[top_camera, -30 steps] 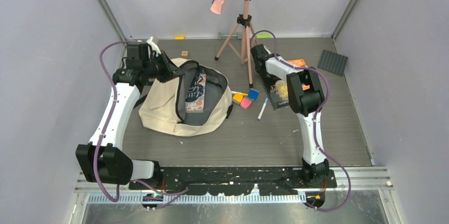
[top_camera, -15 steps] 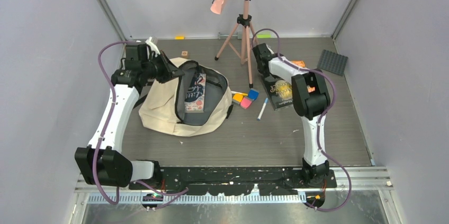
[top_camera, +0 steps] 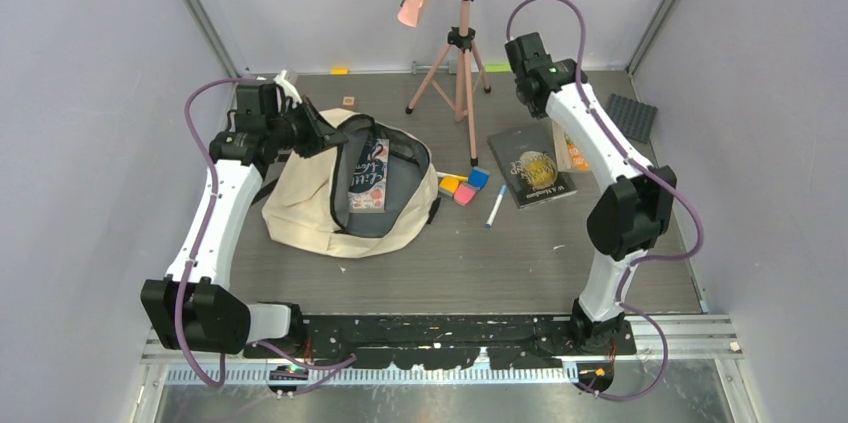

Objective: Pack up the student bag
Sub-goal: Pick up the book from the center of the board.

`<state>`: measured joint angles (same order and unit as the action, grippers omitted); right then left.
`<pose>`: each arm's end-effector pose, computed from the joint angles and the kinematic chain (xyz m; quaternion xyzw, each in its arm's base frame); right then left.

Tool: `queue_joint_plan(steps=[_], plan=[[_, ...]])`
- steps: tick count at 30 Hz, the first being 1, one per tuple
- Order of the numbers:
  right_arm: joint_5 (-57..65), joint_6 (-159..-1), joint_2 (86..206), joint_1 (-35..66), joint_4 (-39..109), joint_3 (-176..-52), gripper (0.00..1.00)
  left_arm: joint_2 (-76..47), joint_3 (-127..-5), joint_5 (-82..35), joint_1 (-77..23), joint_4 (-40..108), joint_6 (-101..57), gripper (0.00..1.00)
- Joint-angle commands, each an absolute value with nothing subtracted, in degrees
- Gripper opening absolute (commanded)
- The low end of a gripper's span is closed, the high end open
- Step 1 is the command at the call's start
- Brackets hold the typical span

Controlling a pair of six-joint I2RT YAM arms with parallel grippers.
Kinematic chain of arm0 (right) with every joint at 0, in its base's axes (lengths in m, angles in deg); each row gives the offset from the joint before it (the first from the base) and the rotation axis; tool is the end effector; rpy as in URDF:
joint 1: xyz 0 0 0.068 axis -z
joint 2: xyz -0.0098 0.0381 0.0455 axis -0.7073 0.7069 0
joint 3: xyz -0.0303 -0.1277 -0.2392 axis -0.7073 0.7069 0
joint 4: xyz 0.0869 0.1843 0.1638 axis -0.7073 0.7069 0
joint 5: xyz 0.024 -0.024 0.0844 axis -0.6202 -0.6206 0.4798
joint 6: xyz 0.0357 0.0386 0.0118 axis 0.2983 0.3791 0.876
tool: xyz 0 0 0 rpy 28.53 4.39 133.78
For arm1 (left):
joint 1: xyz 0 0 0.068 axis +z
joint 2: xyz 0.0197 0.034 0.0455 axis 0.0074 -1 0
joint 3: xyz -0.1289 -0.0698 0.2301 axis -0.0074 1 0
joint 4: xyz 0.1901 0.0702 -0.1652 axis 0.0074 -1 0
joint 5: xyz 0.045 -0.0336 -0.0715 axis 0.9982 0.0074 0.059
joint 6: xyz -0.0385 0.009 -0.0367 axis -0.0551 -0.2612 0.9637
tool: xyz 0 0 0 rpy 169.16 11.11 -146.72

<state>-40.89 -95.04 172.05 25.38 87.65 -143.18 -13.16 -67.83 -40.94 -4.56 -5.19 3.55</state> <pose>0.3870 0.1149 0.3328 -0.1239 0.8999 -0.2780 0.3123 0.2740 -0.0355 0.3629 -0.1516 0.8653 -0.3399 0.3358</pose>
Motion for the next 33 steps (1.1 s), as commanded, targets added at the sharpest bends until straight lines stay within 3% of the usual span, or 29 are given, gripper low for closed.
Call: queue_joint_plan(steps=[1, 13, 26, 33], plan=[[-34.3, -85.3, 164.6, 25.7, 97.7, -149.0, 0.00, -12.2, -69.9, -43.8, -4.2, -4.8, 2.6, 0.00], [-18.7, -77.5, 164.1, 25.6, 118.3, -164.4, 0.00, -13.6, -70.6, -43.6, -4.2, -6.7, 1.7, 0.00], [-4.4, -75.3, 166.7, 25.7, 117.9, -159.3, 0.00, -14.3, -70.0, -43.7, -4.2, -5.9, 3.1, 0.00], [1.2, -76.9, 165.2, 26.4, 102.5, -143.6, 0.00, -14.4, -69.5, -43.5, -4.2, -5.8, 3.0, 0.00]])
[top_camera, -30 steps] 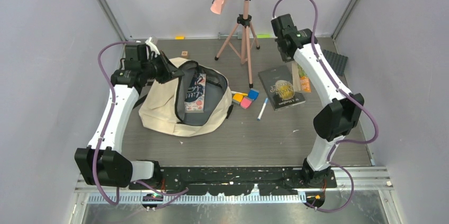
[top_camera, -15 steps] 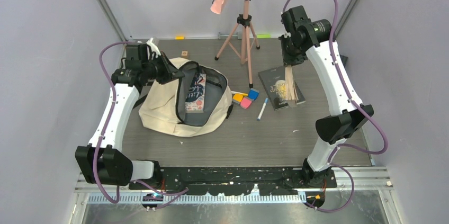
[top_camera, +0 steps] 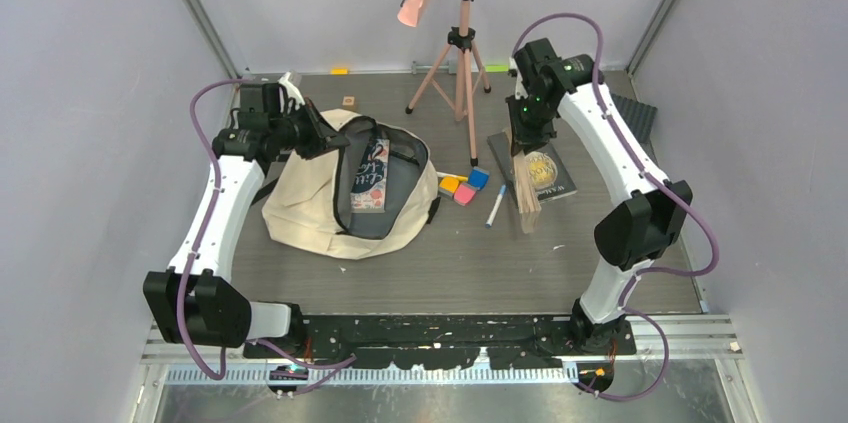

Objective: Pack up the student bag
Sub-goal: Pick up the book from the center of the board.

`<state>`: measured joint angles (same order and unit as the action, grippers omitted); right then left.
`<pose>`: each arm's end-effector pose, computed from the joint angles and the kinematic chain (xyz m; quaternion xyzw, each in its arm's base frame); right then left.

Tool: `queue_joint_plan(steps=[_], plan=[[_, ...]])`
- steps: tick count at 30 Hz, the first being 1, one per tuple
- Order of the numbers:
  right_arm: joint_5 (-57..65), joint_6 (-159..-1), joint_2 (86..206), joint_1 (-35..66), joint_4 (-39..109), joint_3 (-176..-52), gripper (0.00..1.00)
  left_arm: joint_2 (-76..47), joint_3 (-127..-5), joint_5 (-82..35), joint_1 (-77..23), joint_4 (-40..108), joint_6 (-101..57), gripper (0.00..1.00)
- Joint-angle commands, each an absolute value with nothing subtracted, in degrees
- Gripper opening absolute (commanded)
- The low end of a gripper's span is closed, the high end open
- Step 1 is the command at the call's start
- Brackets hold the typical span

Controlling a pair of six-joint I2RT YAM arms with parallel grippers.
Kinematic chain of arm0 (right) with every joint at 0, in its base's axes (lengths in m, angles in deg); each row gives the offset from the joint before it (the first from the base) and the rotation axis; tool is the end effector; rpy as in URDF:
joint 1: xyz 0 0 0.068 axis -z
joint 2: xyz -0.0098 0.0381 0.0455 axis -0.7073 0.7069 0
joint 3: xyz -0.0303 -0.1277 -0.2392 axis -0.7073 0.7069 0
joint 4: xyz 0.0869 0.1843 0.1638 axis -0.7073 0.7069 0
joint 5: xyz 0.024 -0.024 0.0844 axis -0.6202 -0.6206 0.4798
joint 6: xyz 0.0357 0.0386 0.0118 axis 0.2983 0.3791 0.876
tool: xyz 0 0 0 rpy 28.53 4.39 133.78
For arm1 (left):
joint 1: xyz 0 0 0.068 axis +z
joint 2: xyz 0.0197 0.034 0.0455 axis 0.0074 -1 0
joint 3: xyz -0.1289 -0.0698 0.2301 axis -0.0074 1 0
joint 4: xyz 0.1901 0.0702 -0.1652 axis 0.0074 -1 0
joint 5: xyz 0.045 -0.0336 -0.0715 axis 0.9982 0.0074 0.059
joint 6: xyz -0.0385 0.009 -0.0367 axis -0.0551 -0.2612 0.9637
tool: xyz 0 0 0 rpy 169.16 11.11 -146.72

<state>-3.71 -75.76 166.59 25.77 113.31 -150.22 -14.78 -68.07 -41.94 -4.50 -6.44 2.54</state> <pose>0.3248 0.1130 0.3733 -0.0694 0.9797 0.0454 0.1823 0.2793 -0.0361 0.3553 -0.1476 0.8739 -0.3388 0.3159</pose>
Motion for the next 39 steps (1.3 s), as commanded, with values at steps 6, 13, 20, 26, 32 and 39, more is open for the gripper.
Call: queue_joint_plan(steps=[6, 13, 20, 26, 32, 39], plan=[[1.0, -78.6, 165.1, 27.4, 91.9, -133.7, 0.00, -14.1, -69.4, -43.1, -4.2, -6.0, 3.0, 0.00], [-0.4, -80.8, 165.3, 30.3, 89.6, -130.5, 0.00, -14.0, -69.1, -42.7, -4.2, -6.2, 2.9, 0.00], [3.4, -81.2, 167.0, 35.0, 96.9, -139.5, 0.01, -14.5, -69.1, -42.6, -4.2, -5.9, 3.4, 0.00], [9.0, -82.3, 169.8, 40.4, 99.9, -143.3, 0.00, -15.4, -69.0, -43.2, -4.2, -5.3, 4.1, 0.00], [9.8, -83.6, 173.6, 42.1, 96.3, -142.5, 0.01, -15.8, -69.3, -43.6, -4.1, -5.1, 3.9, 0.00], [-5.2, -82.9, 171.4, 41.9, 89.5, -137.5, 0.14, -16.1, -69.3, -43.8, -4.2, -4.8, 3.7, 0.00]])
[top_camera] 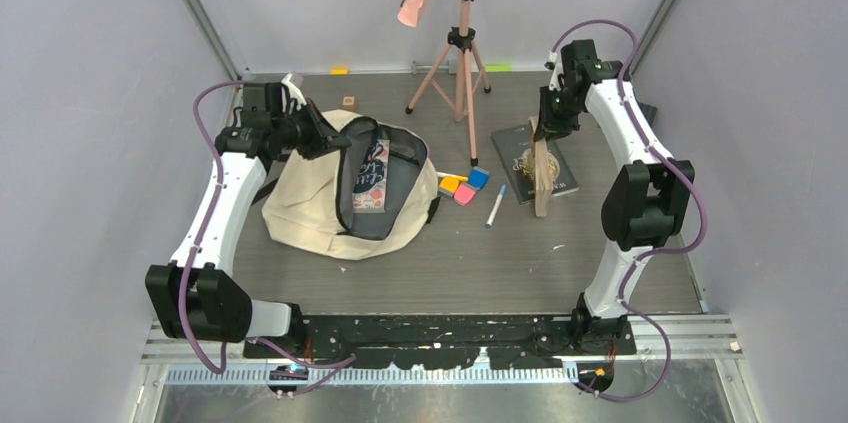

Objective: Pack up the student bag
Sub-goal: Pick up the book from the center of the board.

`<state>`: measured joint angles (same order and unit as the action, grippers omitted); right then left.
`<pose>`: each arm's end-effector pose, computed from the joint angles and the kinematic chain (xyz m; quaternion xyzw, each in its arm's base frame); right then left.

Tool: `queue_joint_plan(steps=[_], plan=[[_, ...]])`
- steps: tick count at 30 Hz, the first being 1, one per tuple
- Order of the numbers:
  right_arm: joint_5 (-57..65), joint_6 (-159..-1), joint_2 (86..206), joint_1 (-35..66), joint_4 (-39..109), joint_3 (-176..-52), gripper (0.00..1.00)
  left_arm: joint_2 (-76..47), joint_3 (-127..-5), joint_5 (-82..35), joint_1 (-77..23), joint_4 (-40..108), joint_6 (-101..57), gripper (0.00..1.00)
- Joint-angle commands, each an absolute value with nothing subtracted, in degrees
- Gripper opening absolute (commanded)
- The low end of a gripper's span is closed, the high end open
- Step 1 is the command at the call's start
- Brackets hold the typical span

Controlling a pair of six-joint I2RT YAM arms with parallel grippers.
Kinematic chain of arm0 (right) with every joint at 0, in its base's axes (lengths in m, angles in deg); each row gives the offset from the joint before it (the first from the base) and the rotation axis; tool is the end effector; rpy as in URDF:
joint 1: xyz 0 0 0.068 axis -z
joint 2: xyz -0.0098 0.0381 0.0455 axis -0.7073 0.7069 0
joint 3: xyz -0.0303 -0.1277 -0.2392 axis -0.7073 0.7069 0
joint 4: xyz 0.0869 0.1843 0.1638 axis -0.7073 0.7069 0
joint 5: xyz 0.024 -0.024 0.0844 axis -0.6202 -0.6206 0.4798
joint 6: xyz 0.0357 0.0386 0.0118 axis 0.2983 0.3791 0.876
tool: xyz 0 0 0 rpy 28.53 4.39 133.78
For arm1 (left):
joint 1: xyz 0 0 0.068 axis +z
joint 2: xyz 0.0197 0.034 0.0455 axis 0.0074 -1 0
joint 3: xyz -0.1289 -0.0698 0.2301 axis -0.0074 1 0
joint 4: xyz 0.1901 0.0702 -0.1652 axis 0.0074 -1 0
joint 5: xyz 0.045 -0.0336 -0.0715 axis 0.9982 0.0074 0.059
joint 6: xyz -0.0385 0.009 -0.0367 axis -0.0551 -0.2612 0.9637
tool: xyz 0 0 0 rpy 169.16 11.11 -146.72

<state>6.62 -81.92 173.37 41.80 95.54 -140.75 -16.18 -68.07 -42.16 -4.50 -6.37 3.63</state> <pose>0.3953 0.0282 0.2983 -0.0030 0.9761 0.0984 0.1936 0.2851 -0.0367 0.3490 -0.1587 0.8761 -0.3408 0.3019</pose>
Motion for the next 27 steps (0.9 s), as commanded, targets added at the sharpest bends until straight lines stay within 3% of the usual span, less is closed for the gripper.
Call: queue_joint_plan(steps=[1, 6, 20, 24, 27], plan=[[-7.2, -83.2, 170.7, 41.9, 89.1, -136.1, 0.16, -16.1, -69.5, -43.8, -4.2, -4.8, 3.7, 0.00], [-8.7, -84.9, 170.3, 41.2, 89.1, -132.5, 0.32, -16.5, -69.9, -43.9, -4.2, -4.8, 3.6, 0.00], [-9.2, -81.8, 170.8, 38.2, 87.2, -126.9, 0.50, -16.2, -69.7, -44.0, -4.2, -5.4, 3.4, 0.00], [-11.2, -80.9, 170.5, 38.1, 88.6, -128.1, 0.43, -15.9, -70.1, -44.1, -4.1, -5.4, 3.2, 0.00], [-12.2, -80.3, 170.1, 38.1, 90.9, -130.5, 0.24, -15.8, -70.7, -44.0, -4.2, -5.6, 3.1, 0.00]])
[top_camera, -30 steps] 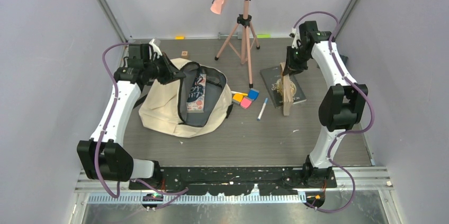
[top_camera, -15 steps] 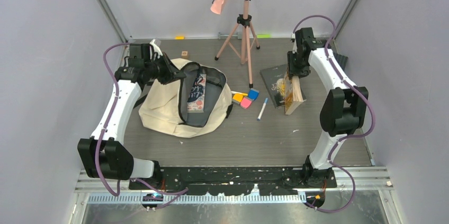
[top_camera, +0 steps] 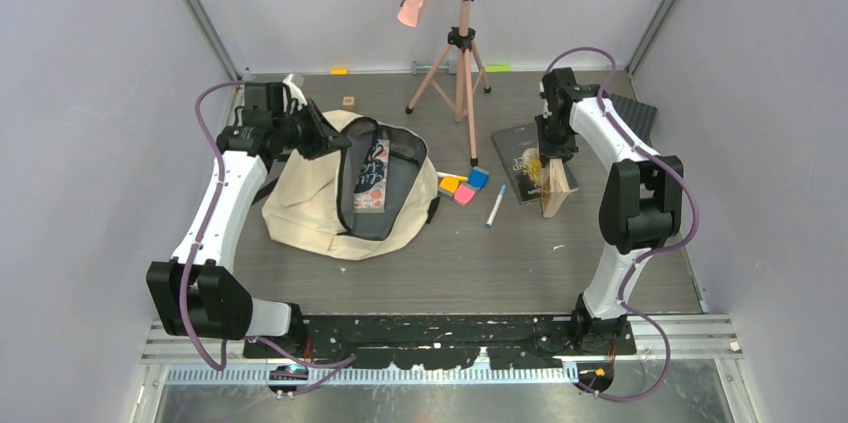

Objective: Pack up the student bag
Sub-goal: Pick up the book from the center of the board, then place the book in the student bag.

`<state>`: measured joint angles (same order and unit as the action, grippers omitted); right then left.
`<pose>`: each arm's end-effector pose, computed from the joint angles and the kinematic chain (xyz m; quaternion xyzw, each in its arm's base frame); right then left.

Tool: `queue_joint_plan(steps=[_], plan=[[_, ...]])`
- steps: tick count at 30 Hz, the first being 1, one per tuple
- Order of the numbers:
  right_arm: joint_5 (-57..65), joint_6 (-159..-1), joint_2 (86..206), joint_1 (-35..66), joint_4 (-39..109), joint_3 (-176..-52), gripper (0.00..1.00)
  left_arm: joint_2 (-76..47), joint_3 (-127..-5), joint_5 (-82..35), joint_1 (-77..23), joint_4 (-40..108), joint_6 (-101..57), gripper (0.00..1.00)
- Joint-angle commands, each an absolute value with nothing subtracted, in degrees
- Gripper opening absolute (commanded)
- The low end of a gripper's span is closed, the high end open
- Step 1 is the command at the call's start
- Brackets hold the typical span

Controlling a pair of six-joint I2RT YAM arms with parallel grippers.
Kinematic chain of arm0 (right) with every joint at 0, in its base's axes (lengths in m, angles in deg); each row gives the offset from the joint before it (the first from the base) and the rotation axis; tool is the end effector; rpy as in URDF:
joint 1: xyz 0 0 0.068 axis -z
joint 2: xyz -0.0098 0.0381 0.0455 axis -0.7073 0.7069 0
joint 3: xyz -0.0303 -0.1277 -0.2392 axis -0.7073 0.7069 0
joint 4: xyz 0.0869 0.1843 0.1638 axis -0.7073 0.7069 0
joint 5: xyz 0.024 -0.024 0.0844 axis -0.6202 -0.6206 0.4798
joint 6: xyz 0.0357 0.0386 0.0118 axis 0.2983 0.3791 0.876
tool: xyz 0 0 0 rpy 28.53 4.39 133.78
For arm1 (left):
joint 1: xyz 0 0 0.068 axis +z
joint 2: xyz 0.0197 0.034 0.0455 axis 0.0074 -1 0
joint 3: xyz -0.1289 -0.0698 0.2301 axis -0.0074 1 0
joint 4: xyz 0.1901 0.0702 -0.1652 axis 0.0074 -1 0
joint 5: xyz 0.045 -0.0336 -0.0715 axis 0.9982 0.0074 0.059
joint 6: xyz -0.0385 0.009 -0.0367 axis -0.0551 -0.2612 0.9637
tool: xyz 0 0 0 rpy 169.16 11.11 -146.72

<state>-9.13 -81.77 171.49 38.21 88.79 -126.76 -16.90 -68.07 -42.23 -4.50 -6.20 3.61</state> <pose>0.3780 0.0414 0.2438 -0.0073 0.9867 -0.0343 0.1590 0.2883 -0.0369 0.3459 -0.1598 0.8776 -0.3402 0.2976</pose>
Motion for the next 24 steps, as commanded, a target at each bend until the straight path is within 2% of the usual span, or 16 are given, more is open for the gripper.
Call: queue_joint_plan(steps=[1, 2, 4, 8, 15, 19, 24], plan=[[-12.5, -80.0, 169.9, 38.0, 91.5, -131.9, 0.19, -15.8, -70.9, -44.0, -4.2, -5.6, 3.2, 0.00], [-12.6, -79.7, 169.7, 38.0, 92.6, -132.6, 0.10, -15.8, -71.1, -44.0, -4.2, -5.7, 3.2, 0.00], [-12.6, -79.0, 169.0, 38.0, 94.4, -134.6, 0.02, -15.7, -71.6, -44.0, -4.2, -5.9, 3.1, 0.00], [-10.5, -75.5, 166.4, 37.7, 98.1, -140.5, 0.00, -15.3, -72.8, -44.0, -4.1, -6.7, 1.6, 0.00], [5.6, -64.1, 158.7, 32.6, 97.8, -141.7, 0.01, -14.2, -75.6, -46.5, -4.1, -6.5, -1.5, 0.00], [10.8, -54.1, 154.0, 26.0, 90.5, -135.5, 0.01, -13.9, -77.1, -47.0, -4.2, -6.8, -2.8, 0.00], [15.6, -40.6, 151.7, 17.9, 73.7, -127.0, 0.01, -13.5, -76.8, -47.2, -4.2, -7.8, -3.6, 0.00]])
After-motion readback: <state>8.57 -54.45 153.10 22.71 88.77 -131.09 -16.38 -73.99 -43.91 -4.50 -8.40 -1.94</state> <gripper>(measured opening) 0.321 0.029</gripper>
